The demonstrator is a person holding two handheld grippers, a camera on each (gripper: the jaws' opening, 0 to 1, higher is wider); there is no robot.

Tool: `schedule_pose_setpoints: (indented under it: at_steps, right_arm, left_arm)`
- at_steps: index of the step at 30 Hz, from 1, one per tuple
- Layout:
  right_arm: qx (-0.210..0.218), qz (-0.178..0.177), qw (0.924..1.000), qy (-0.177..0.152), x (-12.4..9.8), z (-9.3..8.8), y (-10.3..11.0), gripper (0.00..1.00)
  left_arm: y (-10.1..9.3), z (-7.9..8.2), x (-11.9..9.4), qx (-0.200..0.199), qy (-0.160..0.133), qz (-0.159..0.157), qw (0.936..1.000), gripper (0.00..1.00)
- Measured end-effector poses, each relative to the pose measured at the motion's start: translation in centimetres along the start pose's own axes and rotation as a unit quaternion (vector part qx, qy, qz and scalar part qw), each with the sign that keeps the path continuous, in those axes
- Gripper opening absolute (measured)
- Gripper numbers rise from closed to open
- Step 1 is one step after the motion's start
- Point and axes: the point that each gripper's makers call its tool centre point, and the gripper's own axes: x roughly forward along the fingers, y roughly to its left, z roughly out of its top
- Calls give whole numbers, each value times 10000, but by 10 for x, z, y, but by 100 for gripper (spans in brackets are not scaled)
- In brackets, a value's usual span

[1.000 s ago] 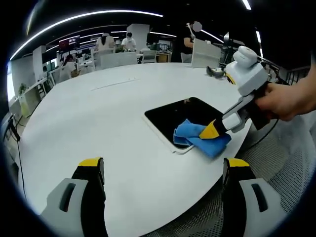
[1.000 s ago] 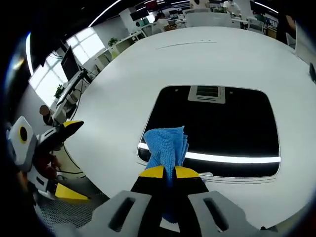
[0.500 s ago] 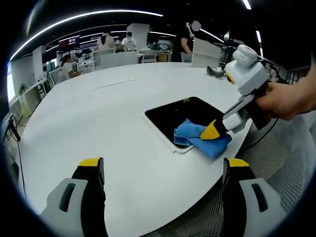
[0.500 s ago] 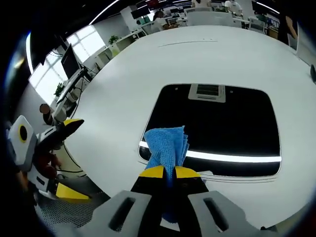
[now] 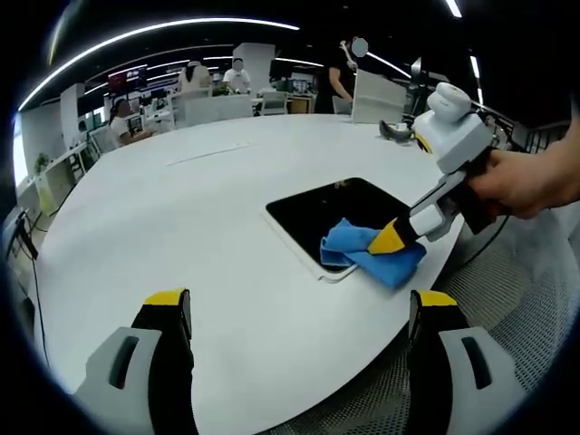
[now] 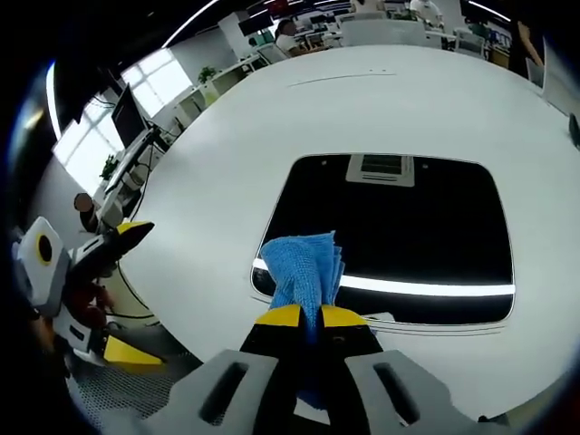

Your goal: Wipe the mirror surface with the cleaning cloth until all visible marks leave the cleaned area.

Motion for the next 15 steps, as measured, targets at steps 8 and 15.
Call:
schedule_pose_setpoints:
  at_steps: [8,15]
  right_arm:
    - [92,2,10000,-8,-2,1,-7,0]
    - [139,-20,9999,-40,-6,0,-15,0]
  left_arm:
    - [1,0,0,9,6,9,10000,99]
    - [-1,-1,0,37,39,-16,10000,99]
